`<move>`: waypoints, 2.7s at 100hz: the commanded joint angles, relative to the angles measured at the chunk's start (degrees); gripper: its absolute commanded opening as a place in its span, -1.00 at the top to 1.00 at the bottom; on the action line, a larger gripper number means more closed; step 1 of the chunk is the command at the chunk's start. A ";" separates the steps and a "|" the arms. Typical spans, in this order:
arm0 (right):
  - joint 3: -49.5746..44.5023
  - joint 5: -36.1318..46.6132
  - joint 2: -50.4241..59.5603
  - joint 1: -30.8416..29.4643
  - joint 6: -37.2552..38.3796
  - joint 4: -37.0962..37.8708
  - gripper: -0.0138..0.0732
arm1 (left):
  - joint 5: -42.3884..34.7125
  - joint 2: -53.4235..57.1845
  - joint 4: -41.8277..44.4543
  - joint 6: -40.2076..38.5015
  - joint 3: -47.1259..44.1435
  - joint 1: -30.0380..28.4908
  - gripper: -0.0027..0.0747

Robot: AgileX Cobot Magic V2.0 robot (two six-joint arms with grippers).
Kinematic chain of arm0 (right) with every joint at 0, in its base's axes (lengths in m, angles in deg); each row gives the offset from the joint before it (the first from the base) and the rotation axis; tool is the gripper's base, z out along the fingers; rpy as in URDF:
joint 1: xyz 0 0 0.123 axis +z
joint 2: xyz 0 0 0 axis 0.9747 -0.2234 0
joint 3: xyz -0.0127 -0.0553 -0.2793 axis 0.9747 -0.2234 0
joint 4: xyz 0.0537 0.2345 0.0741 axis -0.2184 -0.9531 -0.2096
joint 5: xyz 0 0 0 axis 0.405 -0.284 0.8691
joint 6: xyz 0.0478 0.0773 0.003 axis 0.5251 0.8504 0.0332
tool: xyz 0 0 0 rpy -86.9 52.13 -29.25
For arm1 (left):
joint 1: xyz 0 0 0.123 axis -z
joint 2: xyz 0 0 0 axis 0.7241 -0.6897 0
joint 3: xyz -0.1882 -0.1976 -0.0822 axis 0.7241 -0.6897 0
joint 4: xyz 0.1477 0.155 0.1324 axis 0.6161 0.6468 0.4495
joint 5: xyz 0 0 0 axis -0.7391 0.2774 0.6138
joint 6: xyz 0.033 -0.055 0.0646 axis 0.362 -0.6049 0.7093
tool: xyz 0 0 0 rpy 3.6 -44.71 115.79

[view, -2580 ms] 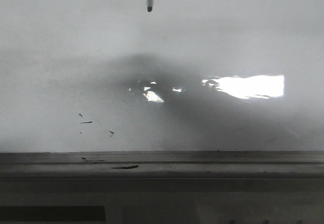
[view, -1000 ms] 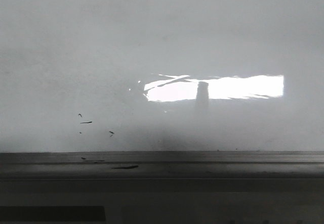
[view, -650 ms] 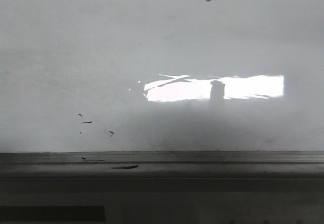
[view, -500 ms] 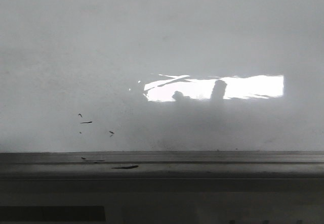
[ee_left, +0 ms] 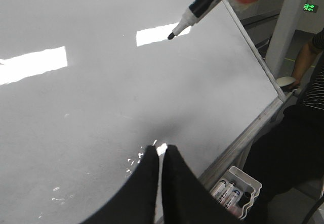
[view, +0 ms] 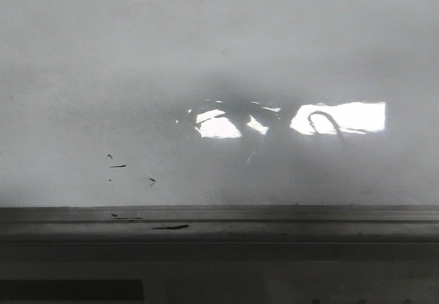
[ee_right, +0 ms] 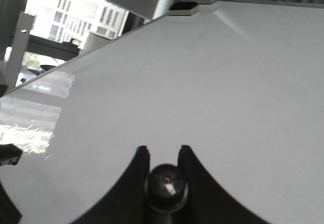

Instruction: Write number 7 on whiteboard

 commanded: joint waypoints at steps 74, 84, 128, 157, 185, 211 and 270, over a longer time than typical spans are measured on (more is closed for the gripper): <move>-5.91 14.84 -6.40 -1.29 -5.53 -2.85 0.83 | 0.24 0.03 -1.32 -0.25 1.52 -0.30 0.98; -5.91 15.40 -6.40 -1.29 -7.05 -5.26 0.83 | 0.24 0.03 -1.32 -0.25 1.52 -0.30 0.98; -5.91 15.45 -8.72 -3.15 -8.05 -8.23 0.83 | 0.43 0.03 -1.32 -0.25 1.52 -0.30 0.98; -5.91 13.22 -9.03 -4.31 -8.05 -9.31 0.83 | 0.43 0.03 -1.32 -0.25 1.52 -0.30 0.98; -5.91 12.03 -9.67 -5.37 -8.29 -10.78 0.83 | 0.43 0.03 -1.32 -0.25 1.52 -0.30 0.98; -5.91 8.64 -5.42 -5.65 -24.25 -26.06 0.83 | 0.43 0.03 -1.32 -0.25 1.52 -0.30 0.98; -7.32 -19.50 -2.83 -5.65 -28.43 -35.65 0.83 | 0.32 0.03 -1.32 -0.25 1.52 -0.30 0.98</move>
